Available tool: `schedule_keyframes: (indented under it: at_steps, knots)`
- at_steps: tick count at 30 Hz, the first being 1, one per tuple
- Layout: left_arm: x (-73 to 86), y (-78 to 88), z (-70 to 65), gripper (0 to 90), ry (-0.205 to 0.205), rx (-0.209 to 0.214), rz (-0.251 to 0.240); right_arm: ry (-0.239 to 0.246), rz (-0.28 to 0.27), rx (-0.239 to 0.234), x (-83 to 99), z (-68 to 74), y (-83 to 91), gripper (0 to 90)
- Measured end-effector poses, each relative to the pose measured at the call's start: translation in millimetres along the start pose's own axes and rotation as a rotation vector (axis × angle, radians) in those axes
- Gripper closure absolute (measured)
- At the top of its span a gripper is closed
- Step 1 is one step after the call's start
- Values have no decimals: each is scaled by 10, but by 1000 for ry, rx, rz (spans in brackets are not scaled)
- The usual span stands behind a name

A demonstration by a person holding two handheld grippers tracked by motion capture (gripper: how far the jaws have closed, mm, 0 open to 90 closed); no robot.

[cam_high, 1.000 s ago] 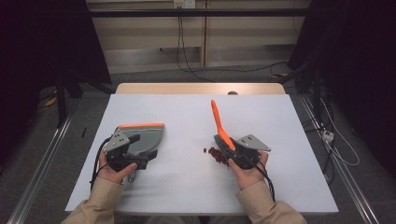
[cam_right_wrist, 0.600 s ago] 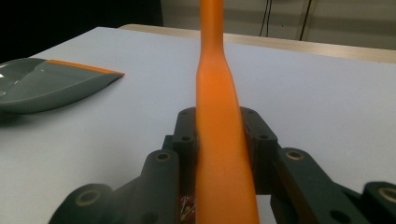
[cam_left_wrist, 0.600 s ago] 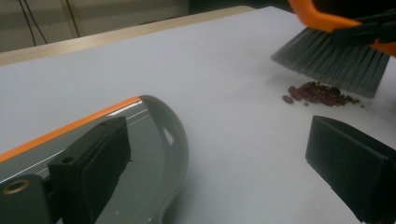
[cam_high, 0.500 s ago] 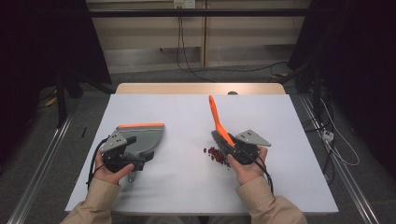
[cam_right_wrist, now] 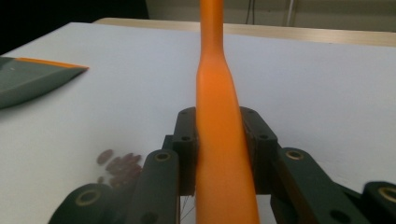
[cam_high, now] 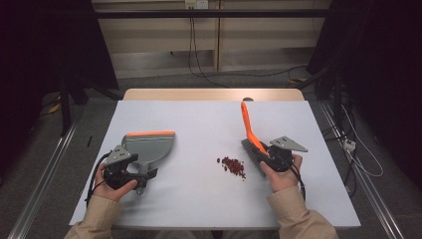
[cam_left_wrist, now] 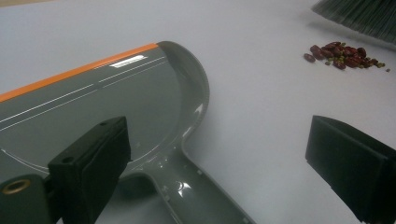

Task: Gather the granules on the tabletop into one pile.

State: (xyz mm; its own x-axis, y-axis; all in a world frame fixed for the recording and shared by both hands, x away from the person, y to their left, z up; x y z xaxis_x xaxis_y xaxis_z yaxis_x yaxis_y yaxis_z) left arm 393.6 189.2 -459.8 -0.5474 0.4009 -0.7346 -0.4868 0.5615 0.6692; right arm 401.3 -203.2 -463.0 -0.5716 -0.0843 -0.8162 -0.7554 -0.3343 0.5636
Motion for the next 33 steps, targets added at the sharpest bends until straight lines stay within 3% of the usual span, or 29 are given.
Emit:
schedule_keyframes:
  at_steps: [6, 13, 15, 17, 22, 33]
  knots:
    - [-3, -12, -18, 64, -7, 17, 1, 27, 6, 12, 49, 95, -110, 710]
    - [-3, -13, -15, 64, -7, 18, 0, 66, 21, -29, 20, 347, -220, 710]
    - [2, -13, -7, 64, -7, 11, 0, 85, 17, -16, 8, 343, -222, 709]
    - [11, -8, -1, 64, -9, 11, 6, 49, 12, -31, -5, 305, -197, 709]
    - [13, -5, 12, 64, 1, -4, -1, 42, -9, -25, -41, 217, -95, 710]
    - [114, -38, 51, 77, -5, -57, 48, 34, -19, -39, -15, 122, -23, 709]
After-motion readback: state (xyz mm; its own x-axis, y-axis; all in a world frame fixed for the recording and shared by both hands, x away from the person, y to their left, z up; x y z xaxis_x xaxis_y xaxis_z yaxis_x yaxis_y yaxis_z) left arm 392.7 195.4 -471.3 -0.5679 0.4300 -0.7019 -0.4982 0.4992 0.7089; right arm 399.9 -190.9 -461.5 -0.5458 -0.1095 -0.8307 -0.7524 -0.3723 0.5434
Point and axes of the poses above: each handheld gripper's, and its own axes: y roughly backward along the jaws, x roughly out of its underside, z roughly to its left, the point moved 7 cm from there along -y, roughly forward along the jaws, and after that the axes turned 8 degrees about z, right-handed, at the moved point
